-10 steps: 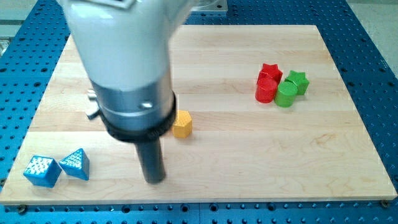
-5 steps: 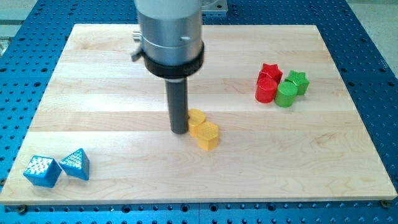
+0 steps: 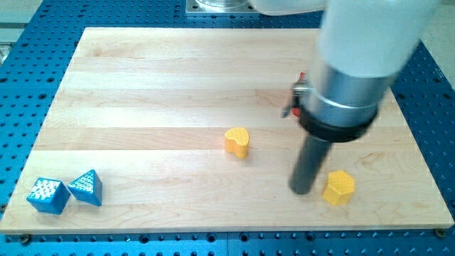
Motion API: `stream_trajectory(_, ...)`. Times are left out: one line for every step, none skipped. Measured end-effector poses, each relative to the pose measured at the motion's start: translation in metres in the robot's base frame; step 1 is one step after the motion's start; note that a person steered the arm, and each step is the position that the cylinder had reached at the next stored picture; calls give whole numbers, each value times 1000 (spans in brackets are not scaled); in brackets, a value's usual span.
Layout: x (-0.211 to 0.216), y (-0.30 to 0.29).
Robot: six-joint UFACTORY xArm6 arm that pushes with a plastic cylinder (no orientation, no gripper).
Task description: Move the hexagon to the bottom right of the board
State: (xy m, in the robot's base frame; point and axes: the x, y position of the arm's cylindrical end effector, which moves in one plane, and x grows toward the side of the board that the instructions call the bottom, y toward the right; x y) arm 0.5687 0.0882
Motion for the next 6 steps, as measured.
stream_trajectory(20,-9)
stream_trajectory(19,24)
stream_trajectory(17,74)
stream_trajectory(18,63)
stream_trajectory(22,-50)
stream_trajectory(3,-129)
